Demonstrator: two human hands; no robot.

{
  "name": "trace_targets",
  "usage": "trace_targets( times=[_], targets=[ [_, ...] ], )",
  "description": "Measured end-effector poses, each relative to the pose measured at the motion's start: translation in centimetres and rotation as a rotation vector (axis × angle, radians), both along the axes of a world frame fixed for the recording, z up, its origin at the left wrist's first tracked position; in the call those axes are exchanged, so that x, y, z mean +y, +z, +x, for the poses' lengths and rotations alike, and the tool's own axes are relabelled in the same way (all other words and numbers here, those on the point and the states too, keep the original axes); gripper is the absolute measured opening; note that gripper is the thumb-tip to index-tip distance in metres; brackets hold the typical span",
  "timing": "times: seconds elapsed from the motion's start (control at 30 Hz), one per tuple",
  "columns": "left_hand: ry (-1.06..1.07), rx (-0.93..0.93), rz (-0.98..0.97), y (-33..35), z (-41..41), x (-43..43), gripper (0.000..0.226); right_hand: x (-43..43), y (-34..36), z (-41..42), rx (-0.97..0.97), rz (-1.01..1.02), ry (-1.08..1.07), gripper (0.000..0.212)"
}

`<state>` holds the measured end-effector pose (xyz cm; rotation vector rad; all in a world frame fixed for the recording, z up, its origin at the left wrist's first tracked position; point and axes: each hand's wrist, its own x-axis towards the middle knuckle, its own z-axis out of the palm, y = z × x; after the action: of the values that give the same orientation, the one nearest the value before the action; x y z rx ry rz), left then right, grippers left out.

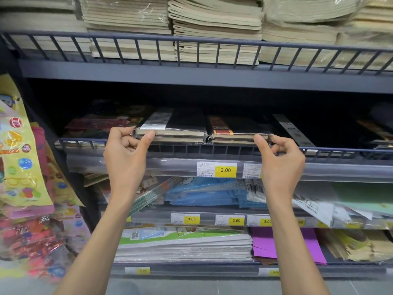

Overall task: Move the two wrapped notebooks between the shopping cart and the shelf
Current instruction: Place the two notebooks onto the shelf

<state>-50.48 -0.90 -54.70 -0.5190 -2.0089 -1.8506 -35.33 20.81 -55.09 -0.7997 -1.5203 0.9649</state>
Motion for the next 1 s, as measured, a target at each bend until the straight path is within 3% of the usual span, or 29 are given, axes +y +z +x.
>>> trace_targets(
  times=[1.0],
  targets=[
    [-0.041,-0.024,0.000,-0.4,-0.2,-0.3,0.033,-0.6,0.0,1.0,-0.124,0.058,-0.011,0.036]
  ],
)
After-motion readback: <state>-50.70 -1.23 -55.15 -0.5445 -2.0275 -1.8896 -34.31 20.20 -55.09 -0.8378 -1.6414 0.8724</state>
